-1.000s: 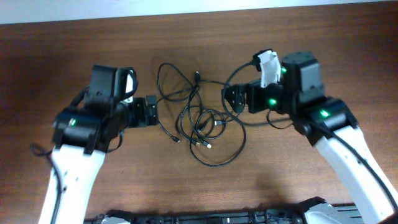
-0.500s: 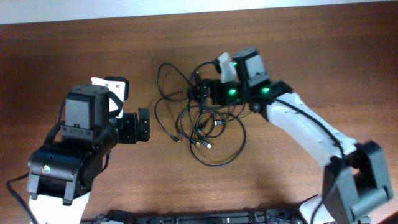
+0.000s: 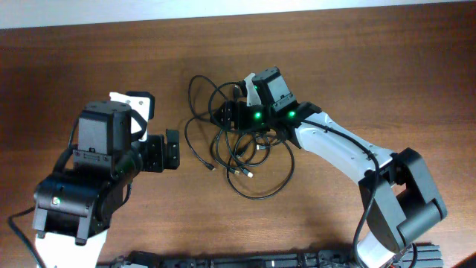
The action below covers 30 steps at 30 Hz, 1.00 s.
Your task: Untangle cables
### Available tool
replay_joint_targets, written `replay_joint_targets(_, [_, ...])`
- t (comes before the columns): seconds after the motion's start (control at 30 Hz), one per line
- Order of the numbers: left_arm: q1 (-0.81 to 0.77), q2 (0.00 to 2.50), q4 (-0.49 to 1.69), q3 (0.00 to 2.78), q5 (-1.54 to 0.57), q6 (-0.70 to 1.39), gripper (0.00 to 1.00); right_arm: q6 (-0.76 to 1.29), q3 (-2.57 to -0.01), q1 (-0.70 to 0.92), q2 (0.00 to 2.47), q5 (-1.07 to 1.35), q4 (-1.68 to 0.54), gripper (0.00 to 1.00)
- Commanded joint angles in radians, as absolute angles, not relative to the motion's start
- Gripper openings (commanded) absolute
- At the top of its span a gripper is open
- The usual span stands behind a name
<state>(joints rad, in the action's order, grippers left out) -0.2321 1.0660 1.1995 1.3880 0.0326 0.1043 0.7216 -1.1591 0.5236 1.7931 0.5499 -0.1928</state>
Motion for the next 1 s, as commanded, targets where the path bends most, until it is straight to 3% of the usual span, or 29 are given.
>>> replay_joint_targets(0.0, [-0.226, 1.066, 1.198, 1.408, 0.025, 0.088, 0.99, 0.724, -1.161, 0.532, 1.803, 0.502, -0.185, 0.82])
replay_joint_targets(0.17, [-0.226, 1.066, 1.198, 1.408, 0.021, 0.089, 0.99, 0.868, -1.161, 0.533, 1.844, 0.488, -0.163, 0.70])
replay_joint_targets(0.5, [-0.226, 1.066, 1.198, 1.408, 0.021, 0.088, 0.99, 0.900, -1.161, 0.634, 1.868, 0.362, -0.070, 0.68])
replay_joint_targets(0.67, [-0.226, 1.066, 1.198, 1.408, 0.021, 0.088, 0.99, 0.927, -1.161, 0.667, 1.911, 0.338, -0.049, 0.57])
replay_joint_targets(0.7, [-0.226, 1.066, 1.198, 1.408, 0.021, 0.088, 0.99, 0.935, -1.161, 0.667, 1.923, 0.338, -0.034, 0.52])
replay_joint_targets(0.8, [-0.226, 1.066, 1.198, 1.408, 0.021, 0.088, 0.99, 0.952, -1.161, 0.667, 1.934, 0.339, -0.012, 0.04])
replay_joint_targets(0.97, [-0.226, 1.066, 1.198, 1.408, 0.021, 0.088, 0.99, 0.949, -1.164, 0.664, 1.914, 0.422, 0.042, 0.04])
